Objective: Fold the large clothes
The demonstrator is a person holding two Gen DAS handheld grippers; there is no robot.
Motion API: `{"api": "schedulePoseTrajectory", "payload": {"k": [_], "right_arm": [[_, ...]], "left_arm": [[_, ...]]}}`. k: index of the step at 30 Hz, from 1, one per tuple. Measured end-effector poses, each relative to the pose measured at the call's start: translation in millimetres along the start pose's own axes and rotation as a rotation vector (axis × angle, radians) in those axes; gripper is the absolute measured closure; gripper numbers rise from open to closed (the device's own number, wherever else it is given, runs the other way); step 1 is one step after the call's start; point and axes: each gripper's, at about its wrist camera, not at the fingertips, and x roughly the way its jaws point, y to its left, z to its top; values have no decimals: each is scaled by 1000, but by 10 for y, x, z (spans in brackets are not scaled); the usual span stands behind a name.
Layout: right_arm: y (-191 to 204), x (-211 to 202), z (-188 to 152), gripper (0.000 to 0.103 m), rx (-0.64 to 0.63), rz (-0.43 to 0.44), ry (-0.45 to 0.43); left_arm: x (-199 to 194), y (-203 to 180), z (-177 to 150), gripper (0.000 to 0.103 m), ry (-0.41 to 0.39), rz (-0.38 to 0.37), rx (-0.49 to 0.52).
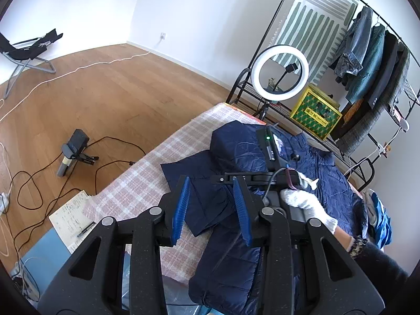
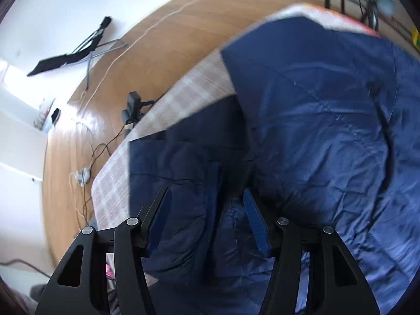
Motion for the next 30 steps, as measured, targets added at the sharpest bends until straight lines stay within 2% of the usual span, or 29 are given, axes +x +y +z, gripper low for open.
{"api": "schedulePoseTrajectory", "payload": {"k": [2,4,7,8,10,11,12,15,18,19,20,21,22,26,30], "right_arm": [[80,41,-46,48,-13,35,6],[228,40,-47,64,-58,54,-3],[355,-24,-50,72,-87,112,-15],[373,-17,-44,72,-91,107,-13],[396,24,-19,70,-106,18,-13],[430,15,-18,68,-122,1,-26],[452,-12,1,68,-132,13,-40],[438,100,60,52,-118,-39,-16],[397,246,8,52,-97,-37,46],[420,252,-34,52,-115,-52,39],[495,248,-74,57,-154,-76,25],[550,223,-109,86,-173,-85,27],[591,186,-122,98,-181,-93,22],[696,-226,-76,99,-214,-144,-90],[479,-1051,64,99,-165,-147,-239]], "left_arm": [[-5,-17,1,68,2,-6,7],[-29,-43,-3,68,-4,-3,19],[-53,-26,-7,68,-15,10,27],[-56,-6,-3,68,-14,9,20],[-56,40,1,68,-10,7,1],[-58,59,0,68,-8,2,-10],[-58,66,1,68,-7,-1,-13],[-58,57,2,68,-7,-1,-4],[-70,57,8,68,-12,5,5],[-74,69,13,68,-14,11,4],[-77,82,20,68,-15,14,1],[-81,100,28,68,-17,17,-5],[-84,110,31,68,-17,19,-8],[-107,139,38,68,-28,38,2],[-70,99,65,68,-14,32,17]]}}
